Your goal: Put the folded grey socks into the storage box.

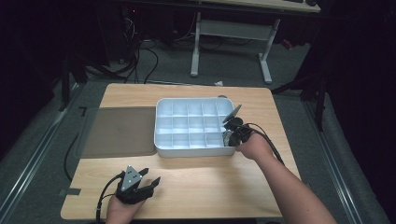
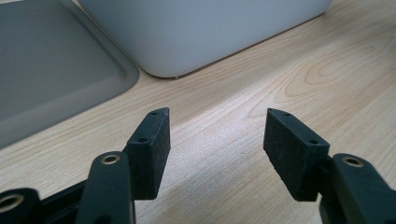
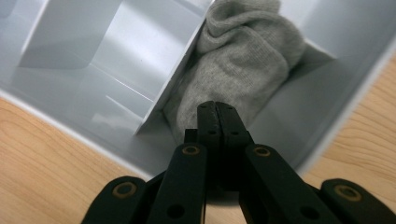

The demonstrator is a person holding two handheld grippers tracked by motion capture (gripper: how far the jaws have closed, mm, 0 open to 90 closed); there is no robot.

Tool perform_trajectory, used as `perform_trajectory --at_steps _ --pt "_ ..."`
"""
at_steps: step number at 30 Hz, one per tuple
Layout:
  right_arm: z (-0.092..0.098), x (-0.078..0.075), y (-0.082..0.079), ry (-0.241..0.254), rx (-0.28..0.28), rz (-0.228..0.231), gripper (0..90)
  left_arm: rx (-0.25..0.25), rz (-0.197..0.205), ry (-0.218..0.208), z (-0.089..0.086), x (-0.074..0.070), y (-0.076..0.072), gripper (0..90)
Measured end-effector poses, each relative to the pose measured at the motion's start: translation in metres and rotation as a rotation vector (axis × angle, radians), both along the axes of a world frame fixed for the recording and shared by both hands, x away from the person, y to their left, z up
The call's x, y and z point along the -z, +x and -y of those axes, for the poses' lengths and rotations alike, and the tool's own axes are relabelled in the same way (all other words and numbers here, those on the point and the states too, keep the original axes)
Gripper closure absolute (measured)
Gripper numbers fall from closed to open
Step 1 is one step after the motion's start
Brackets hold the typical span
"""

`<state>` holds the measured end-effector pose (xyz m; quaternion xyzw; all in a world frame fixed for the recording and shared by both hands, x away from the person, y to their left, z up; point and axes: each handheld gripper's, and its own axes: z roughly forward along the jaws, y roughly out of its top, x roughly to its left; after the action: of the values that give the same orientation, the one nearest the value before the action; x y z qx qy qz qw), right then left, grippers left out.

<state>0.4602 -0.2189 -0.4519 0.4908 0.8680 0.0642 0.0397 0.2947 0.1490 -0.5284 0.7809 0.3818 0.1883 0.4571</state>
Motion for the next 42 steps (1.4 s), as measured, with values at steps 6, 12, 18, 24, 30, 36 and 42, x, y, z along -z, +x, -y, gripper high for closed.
perform_trajectory --at_steps 6,12,18,24,30,36,42 --pt "-0.001 -0.008 0.000 0.024 0.010 -0.006 84.3 0.003 0.000 0.003 0.000 0.000 0.000 41.7" --pt "-0.002 -0.026 0.011 0.031 0.032 0.082 87.9 0.003 0.000 0.002 0.000 0.000 -0.001 41.7" --pt "-0.008 -0.009 0.024 -0.017 0.042 0.057 90.0 -0.003 -0.003 -0.003 -0.002 0.000 0.000 41.7" --pt "-0.016 0.012 0.029 -0.049 0.049 0.013 90.0 -0.003 -0.004 -0.004 -0.001 0.001 0.000 41.6" --pt "-0.016 0.015 0.031 -0.052 0.038 0.011 90.0 0.002 -0.006 0.001 0.000 0.001 0.000 41.6" --pt "-0.012 0.006 0.029 -0.031 0.055 0.019 90.0 0.000 -0.006 0.000 -0.001 0.001 0.000 41.7" --pt "-0.003 -0.011 0.025 0.000 0.066 0.049 88.1 0.004 -0.005 0.003 0.000 0.000 0.000 41.7"
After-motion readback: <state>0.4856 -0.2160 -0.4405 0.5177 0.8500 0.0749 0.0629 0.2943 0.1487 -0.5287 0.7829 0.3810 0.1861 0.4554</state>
